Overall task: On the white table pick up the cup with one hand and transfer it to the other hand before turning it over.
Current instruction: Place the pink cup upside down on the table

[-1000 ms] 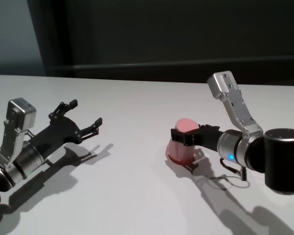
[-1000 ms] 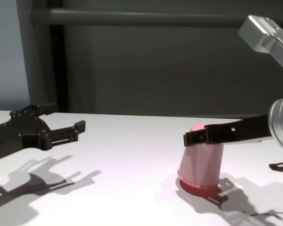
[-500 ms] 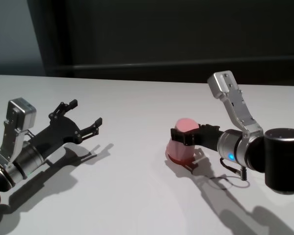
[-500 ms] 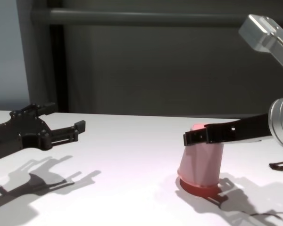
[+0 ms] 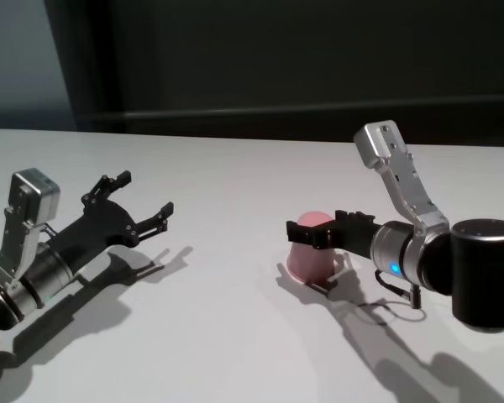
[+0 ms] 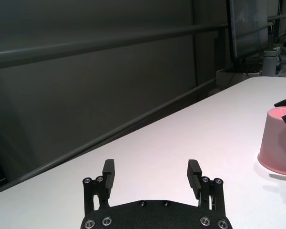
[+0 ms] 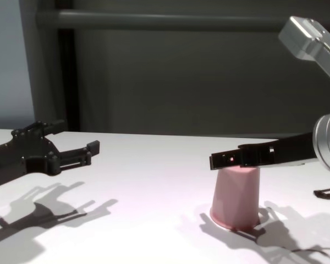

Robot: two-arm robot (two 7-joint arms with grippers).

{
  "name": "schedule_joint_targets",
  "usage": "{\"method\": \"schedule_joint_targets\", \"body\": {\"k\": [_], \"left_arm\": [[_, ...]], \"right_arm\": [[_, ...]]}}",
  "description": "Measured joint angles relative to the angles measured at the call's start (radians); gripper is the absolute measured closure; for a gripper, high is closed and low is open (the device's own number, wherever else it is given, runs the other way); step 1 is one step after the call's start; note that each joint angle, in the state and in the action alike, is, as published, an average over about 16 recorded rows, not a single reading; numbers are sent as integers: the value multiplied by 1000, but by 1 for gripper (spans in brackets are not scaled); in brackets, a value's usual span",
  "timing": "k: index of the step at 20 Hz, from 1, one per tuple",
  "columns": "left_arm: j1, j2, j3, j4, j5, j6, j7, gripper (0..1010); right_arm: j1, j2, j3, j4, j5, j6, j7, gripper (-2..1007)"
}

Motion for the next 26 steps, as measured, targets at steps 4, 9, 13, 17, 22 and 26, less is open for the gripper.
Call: {"method": "schedule_joint_targets", "body": {"k": [4, 9, 13, 17, 22, 26], "left_arm": [[0, 0, 0, 0, 0, 0, 0, 9], [0, 0, 0, 0, 0, 0, 0, 9], [0, 0, 0, 0, 0, 0, 0, 9], [0, 0, 0, 0, 0, 0, 0, 9], [0, 0, 0, 0, 0, 0, 0, 9], [0, 0, 0, 0, 0, 0, 0, 9]], "right_arm": [[0, 0, 0, 0, 0, 0, 0, 12], [0, 0, 0, 0, 0, 0, 0, 5], [0, 0, 0, 0, 0, 0, 0, 5], [0, 0, 0, 0, 0, 0, 0, 5], [0, 0, 0, 0, -1, 0, 1, 5], [1, 0, 2, -3, -6, -4, 2, 5]]}}
